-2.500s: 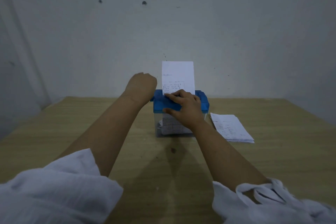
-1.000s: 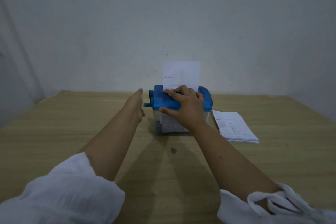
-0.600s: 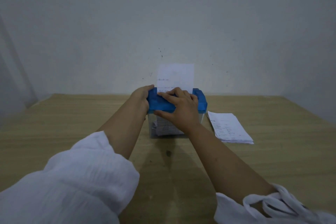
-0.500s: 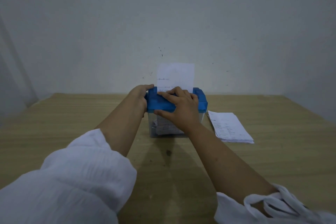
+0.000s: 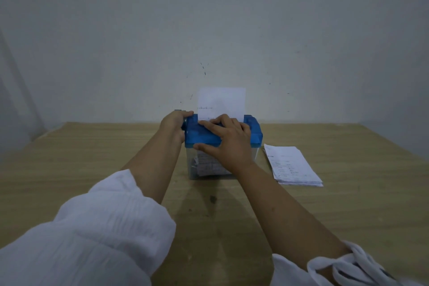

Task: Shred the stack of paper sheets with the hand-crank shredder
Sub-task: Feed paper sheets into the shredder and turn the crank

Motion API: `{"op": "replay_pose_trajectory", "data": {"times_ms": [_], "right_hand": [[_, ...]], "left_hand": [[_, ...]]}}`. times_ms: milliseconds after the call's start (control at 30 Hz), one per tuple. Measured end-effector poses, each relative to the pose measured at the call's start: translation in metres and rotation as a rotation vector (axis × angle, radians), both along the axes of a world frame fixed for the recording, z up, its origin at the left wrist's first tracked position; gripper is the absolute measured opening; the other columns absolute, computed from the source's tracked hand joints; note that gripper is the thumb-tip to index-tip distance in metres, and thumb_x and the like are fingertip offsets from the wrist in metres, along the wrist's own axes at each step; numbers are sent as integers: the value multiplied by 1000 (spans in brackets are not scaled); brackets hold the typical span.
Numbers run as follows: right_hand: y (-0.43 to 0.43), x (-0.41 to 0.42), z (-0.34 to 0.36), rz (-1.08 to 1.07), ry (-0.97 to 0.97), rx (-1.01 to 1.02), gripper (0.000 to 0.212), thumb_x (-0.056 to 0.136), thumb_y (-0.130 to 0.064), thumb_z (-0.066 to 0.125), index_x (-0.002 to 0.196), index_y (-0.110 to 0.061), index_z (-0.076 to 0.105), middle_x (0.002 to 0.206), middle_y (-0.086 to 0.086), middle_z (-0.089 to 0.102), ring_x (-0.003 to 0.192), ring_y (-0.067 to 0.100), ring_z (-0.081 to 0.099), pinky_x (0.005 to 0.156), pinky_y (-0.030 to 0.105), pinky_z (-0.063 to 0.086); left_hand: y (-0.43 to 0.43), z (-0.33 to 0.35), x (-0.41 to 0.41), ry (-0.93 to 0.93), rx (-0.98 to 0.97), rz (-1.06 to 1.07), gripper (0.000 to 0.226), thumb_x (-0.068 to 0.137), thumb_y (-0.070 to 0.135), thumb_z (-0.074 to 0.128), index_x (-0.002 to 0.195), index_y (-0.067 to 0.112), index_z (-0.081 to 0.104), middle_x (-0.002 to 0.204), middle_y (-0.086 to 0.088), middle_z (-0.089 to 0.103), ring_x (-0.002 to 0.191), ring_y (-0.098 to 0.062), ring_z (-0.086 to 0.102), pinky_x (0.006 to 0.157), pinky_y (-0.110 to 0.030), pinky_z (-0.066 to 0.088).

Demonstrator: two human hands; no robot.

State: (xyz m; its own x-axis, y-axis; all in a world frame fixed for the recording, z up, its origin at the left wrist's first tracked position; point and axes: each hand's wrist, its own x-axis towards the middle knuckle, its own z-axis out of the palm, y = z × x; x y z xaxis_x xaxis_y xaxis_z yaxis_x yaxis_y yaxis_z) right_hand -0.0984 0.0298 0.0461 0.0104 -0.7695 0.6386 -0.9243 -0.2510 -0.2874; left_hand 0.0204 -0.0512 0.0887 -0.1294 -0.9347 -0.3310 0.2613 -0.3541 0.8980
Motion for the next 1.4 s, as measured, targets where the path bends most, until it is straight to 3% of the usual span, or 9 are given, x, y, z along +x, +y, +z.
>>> {"op": "replay_pose_trajectory", "data": {"times_ms": [100, 233, 533, 633, 733, 967, 1100, 1267, 1400], "right_hand": [[-1, 0, -2, -4, -1, -5, 57, 76, -57, 64, 128, -36, 55, 110, -6, 52, 105, 14, 47, 92, 27, 16], [-1, 1, -1, -5, 8, -7, 57, 77, -58, 62, 128, -36, 55, 111, -5, 52, 107, 14, 47, 93, 28, 16], [-1, 1, 1, -7, -20, 28, 55, 77, -56, 64, 128, -36, 55, 113, -5, 51, 108, 15, 45, 96, 31, 18], [-1, 1, 2, -16, -17, 36, 56, 78, -56, 64, 130, -37, 53, 114, -6, 49, 109, 14, 44, 96, 30, 17], [-1, 1, 2, -20, -12, 53, 56, 78, -57, 63, 130, -38, 52, 115, -6, 48, 111, 13, 42, 97, 29, 16], [-1, -1, 3, -32, -3, 55, 58, 77, -59, 61, 130, -38, 52, 114, -8, 49, 111, 12, 43, 96, 27, 16], [0, 1, 5, -37, 12, 74, 62, 78, -59, 61, 135, -37, 47, 117, -8, 48, 112, 12, 42, 97, 28, 16], [1, 1, 6, -53, 32, 86, 65, 79, -59, 60, 137, -34, 44, 118, -7, 48, 113, 13, 42, 97, 30, 17], [1, 3, 6, -49, 15, 79, 62, 78, -59, 61, 133, -34, 49, 116, -8, 48, 111, 12, 42, 96, 29, 17]], "left_hand": [[1, -2, 0, 63, -24, 36, 19, 89, 9, 61, 106, 3, 56, 91, -11, 60, 71, -25, 58, 44, -31, 54], [-3, -3, -3, 126, -154, 97, 35, 90, -2, 55, 121, 13, 58, 118, -1, 59, 85, -16, 59, 69, -31, 53], [12, -10, -3, 193, -436, 223, 34, 84, -13, 56, 107, 11, 60, 94, 9, 65, 83, 1, 59, 63, -15, 52], [22, -3, -3, 256, -385, 210, 10, 86, 21, 68, 80, 18, 60, 82, 9, 63, 78, -2, 59, 63, -17, 51], [26, -2, 1, 295, -349, 280, 35, 89, 45, 58, 67, 18, 56, 82, 4, 68, 79, -5, 61, 72, -20, 48], [46, -24, 8, 244, -405, 440, 11, 87, 24, 66, 80, 16, 68, 89, 7, 66, 87, 0, 59, 70, -8, 42], [56, -39, 19, 200, -388, 443, 27, 83, 27, 70, 102, 8, 65, 93, 9, 63, 90, -1, 57, 72, -9, 44], [70, -53, 15, 118, -300, 491, 17, 85, 18, 68, 97, 6, 68, 82, 7, 62, 80, -4, 56, 64, -10, 41], [73, -79, 20, 113, -214, 458, 13, 82, 18, 71, 92, 11, 68, 95, -1, 67, 98, -14, 61, 82, -22, 45]]}}
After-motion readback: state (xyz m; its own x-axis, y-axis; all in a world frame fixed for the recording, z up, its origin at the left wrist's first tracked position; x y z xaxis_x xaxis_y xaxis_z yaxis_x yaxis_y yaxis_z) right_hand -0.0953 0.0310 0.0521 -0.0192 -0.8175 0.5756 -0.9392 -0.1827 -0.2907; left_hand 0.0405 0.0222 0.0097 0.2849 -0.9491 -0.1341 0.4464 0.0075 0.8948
